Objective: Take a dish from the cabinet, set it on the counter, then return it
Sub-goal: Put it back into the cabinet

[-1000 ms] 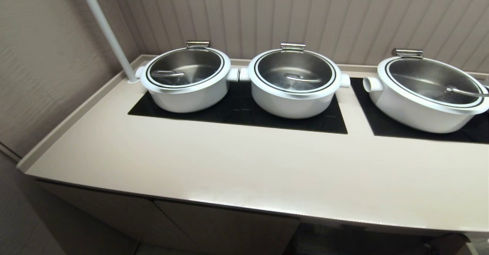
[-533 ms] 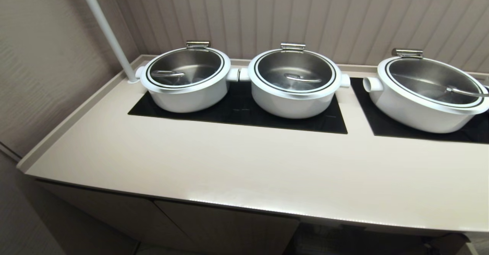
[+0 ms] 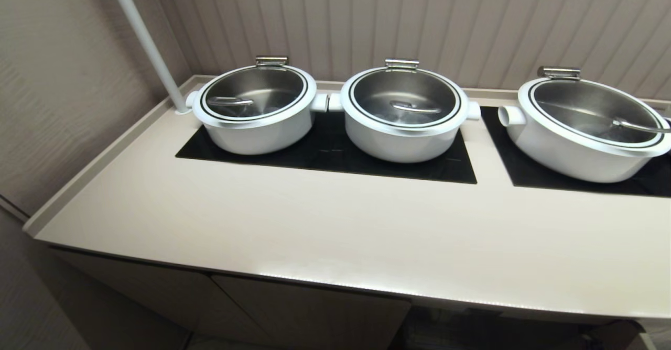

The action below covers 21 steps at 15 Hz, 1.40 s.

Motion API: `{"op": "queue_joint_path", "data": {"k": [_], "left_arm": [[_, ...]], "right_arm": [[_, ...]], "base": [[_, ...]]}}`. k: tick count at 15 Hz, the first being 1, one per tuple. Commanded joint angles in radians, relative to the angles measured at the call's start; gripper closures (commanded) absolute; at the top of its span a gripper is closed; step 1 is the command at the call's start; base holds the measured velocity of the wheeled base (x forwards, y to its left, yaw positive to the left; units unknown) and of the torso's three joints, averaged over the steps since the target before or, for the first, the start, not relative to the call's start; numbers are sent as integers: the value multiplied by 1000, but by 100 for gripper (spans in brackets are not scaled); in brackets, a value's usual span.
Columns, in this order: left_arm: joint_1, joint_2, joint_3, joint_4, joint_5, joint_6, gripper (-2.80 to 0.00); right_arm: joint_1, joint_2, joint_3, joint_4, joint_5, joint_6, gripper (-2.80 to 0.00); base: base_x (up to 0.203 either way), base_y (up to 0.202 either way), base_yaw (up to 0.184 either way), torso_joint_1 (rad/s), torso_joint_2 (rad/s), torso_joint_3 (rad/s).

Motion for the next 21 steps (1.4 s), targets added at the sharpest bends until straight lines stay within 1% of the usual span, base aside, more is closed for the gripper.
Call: {"op": "queue_joint_path", "data": {"k": [1,6,21], "left_arm": [[0,0,0,0,1,-1,0],[0,0,0,0,1,-1,0],[0,0,0,0,1,-1,0]], "right_arm": [[-13,-3,-5,1,3,1,0],[-13,1,-37,5,3,4,0],[-27,6,-13,-1,8,4,0]], "base": [[0,0,0,0,0,0],[0,0,0,0,0,0],[0,0,0,0,0,0]]}}
